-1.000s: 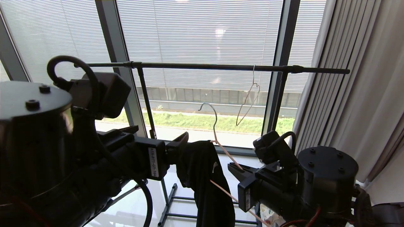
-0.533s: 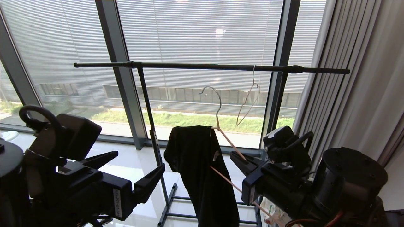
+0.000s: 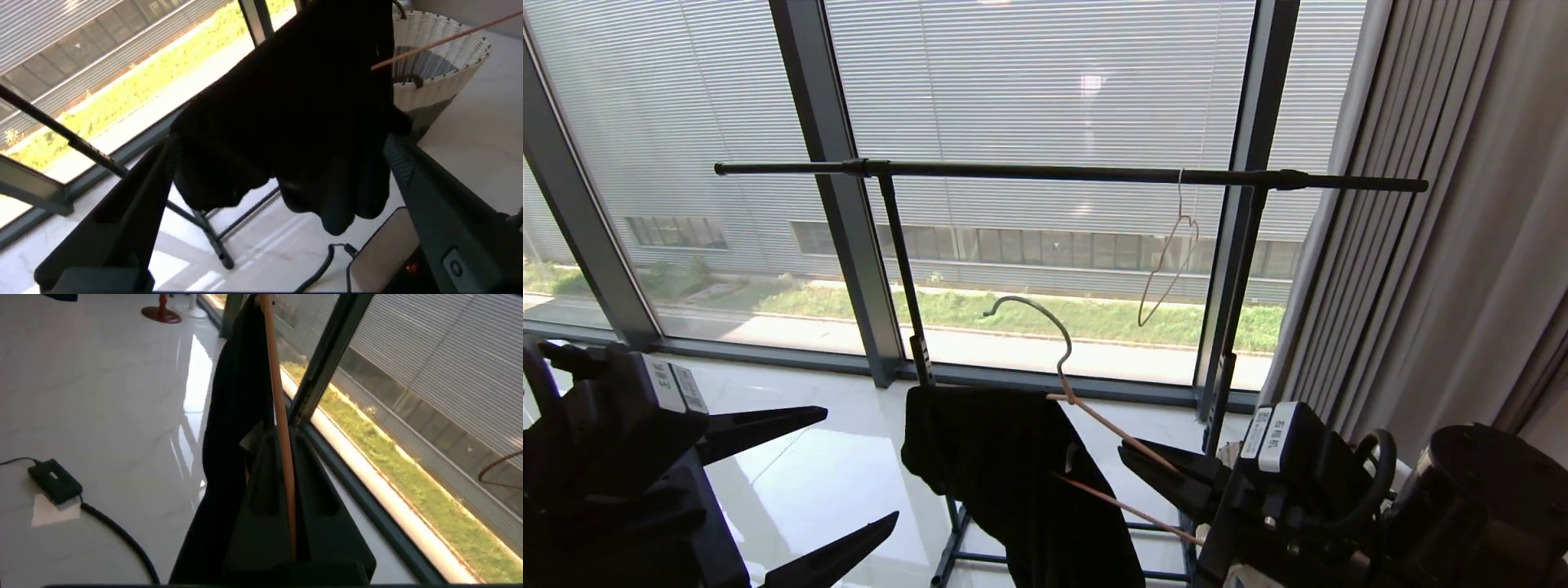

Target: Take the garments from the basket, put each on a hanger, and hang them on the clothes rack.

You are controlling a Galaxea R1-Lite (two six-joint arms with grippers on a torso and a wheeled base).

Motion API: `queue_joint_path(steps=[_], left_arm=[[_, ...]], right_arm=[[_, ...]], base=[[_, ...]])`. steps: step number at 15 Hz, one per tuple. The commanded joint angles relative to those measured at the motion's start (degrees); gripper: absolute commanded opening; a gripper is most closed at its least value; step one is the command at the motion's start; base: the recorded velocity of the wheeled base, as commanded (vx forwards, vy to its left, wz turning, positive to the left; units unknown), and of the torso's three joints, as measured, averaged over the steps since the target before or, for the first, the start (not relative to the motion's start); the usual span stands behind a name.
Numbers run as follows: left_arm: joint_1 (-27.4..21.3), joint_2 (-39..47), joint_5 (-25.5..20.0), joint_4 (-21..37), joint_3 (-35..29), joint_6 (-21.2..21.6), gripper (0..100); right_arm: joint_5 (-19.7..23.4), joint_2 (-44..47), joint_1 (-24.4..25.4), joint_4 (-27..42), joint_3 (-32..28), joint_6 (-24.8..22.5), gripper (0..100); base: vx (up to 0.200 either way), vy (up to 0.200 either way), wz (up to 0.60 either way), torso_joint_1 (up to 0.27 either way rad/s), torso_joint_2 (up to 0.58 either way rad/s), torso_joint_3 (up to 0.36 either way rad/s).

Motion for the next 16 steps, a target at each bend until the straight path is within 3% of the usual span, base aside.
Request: queue_joint_path(steps=[1,3,5,12,16], left_arm=[[2.0,-0.7,-1.8,0.0,0.7,1.5,100],[2.0,-1.1,-4.6,0.0,2.3,3.9,100],[2.0,-1.1,-6.9,0.0,4.2,6.6,100],[1.5,0.5,-10.9,0.0,4.9,9.5,100],[-2.0,0.5,-11.2,0.0,6.2,9.6,100]], right_arm=[[2.6,-0.2,0.1,-0.1,1.5,-1.9,0],[6.6,-0.2,0.2,-0.1,1.6,-4.2,0],[7.7,0.0,0.7,-0.1,1.5,-5.4,0],[7.9,-1.4,9.3,-0.1,1.0,-9.5,0],[7.8,-1.5,11.6,-0.1,0.7,-10.6,0]], base=[[0.000,0.000,0.00,0.000,0.00,0.000],[0.000,0.000,0.00,0.000,0.00,0.000],[0.000,0.000,0.00,0.000,0.00,0.000],[0.000,0.000,0.00,0.000,0.00,0.000],[0.000,0.000,0.00,0.000,0.00,0.000]])
